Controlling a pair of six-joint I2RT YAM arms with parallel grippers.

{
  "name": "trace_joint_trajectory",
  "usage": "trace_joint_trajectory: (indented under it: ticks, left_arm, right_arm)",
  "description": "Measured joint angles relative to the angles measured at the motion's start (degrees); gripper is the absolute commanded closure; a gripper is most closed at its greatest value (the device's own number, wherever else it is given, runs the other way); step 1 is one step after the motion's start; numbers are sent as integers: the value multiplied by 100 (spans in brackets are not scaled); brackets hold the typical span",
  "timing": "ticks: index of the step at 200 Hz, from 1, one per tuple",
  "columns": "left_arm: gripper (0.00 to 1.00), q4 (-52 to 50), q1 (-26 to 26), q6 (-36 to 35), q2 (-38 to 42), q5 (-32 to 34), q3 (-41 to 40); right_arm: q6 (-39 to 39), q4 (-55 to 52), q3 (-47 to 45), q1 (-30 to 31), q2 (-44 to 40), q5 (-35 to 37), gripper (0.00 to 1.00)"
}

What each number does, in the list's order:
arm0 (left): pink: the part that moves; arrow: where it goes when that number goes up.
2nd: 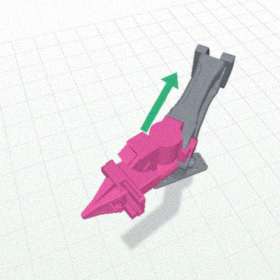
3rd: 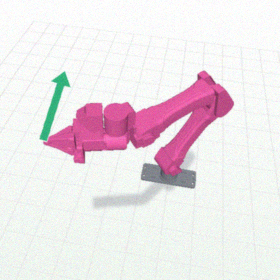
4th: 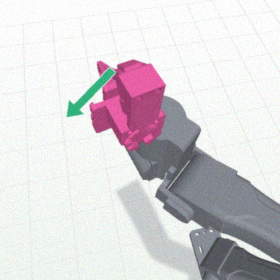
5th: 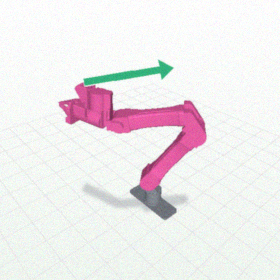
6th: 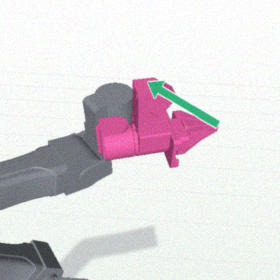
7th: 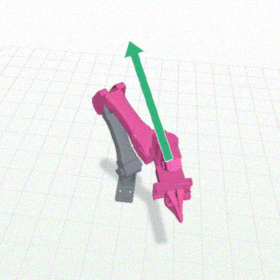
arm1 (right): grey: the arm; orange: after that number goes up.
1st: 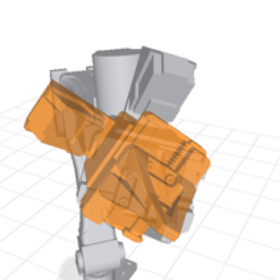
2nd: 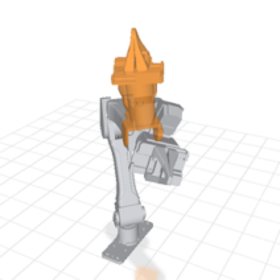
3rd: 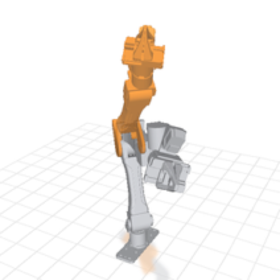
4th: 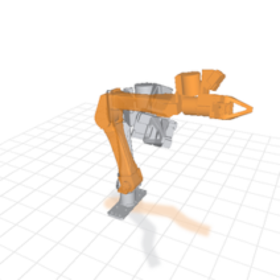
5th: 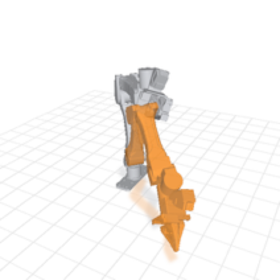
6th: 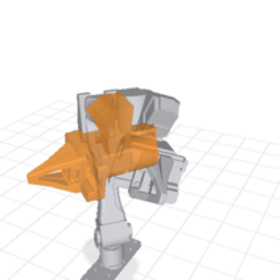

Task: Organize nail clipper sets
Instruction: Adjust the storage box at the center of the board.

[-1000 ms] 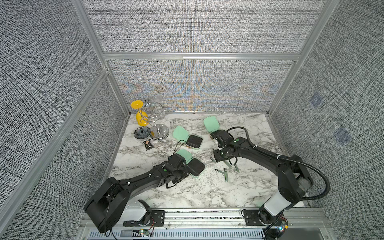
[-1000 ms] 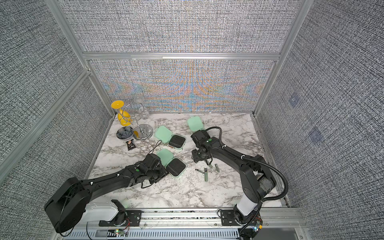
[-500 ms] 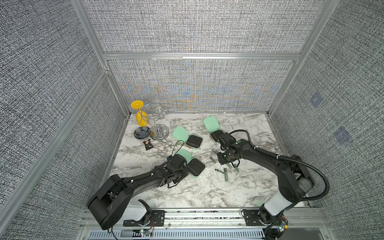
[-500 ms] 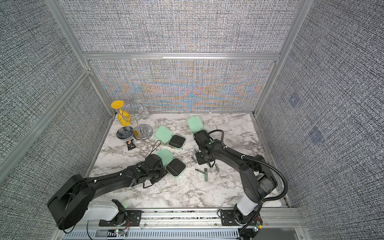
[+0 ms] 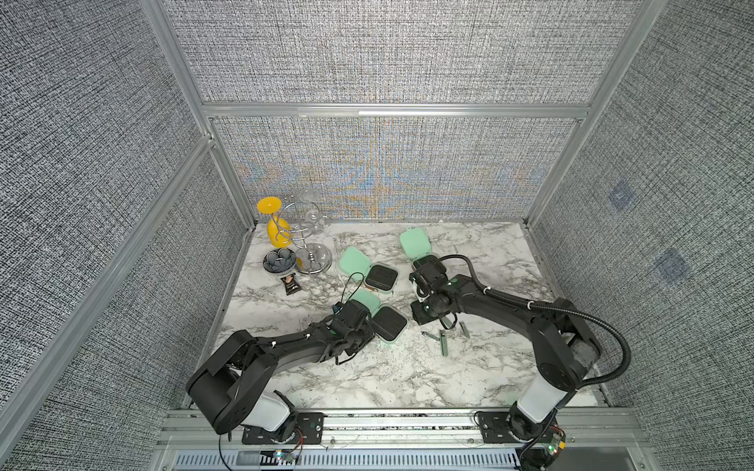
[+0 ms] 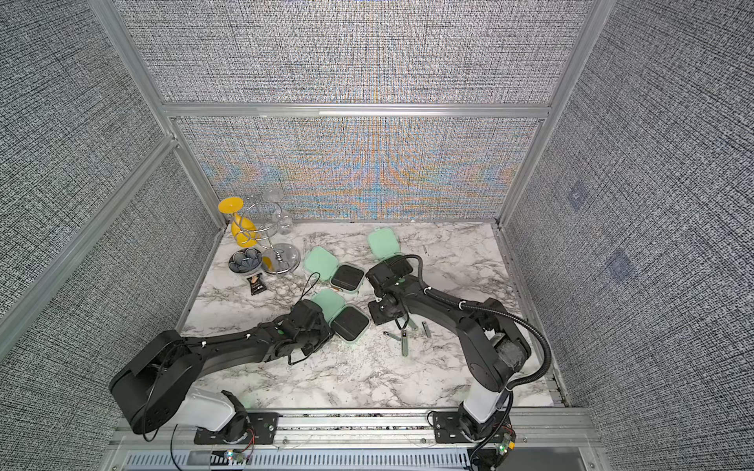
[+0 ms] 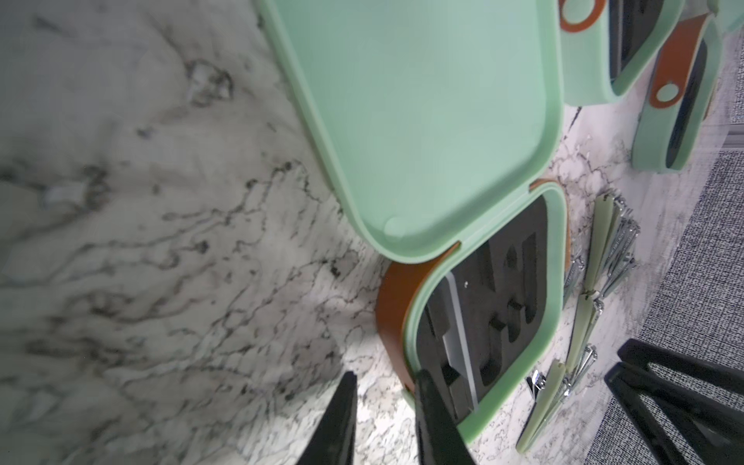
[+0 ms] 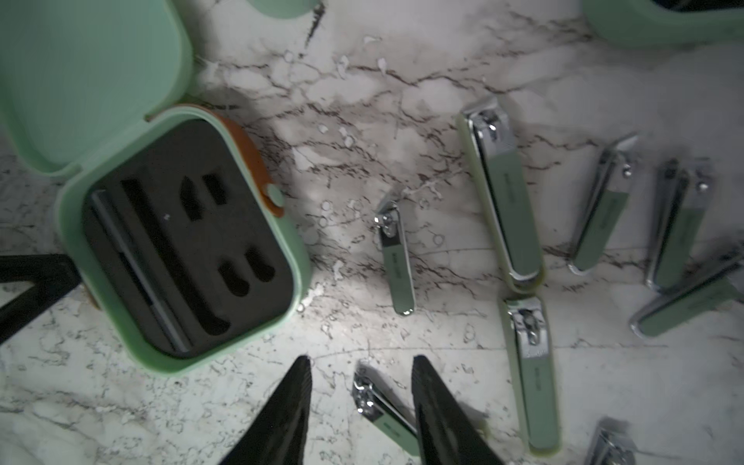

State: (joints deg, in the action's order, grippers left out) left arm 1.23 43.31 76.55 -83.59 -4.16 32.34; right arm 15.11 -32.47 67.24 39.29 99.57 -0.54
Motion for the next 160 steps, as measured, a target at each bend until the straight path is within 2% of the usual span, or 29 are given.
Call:
trace_joint_trajectory:
  ticks: [36, 89, 160]
  left_arm:
    - [75, 107, 4, 20, 4, -35, -42]
    - [75, -186, 4, 63, 413, -7, -227]
    - [75, -507, 4, 107, 1014, 243, -356]
  right_arm:
    - [22, 96, 343, 188, 411, -98, 60]
    - [87, 157, 570, 229, 844, -138, 68]
    - [258, 273, 544, 289, 1045, -232, 68]
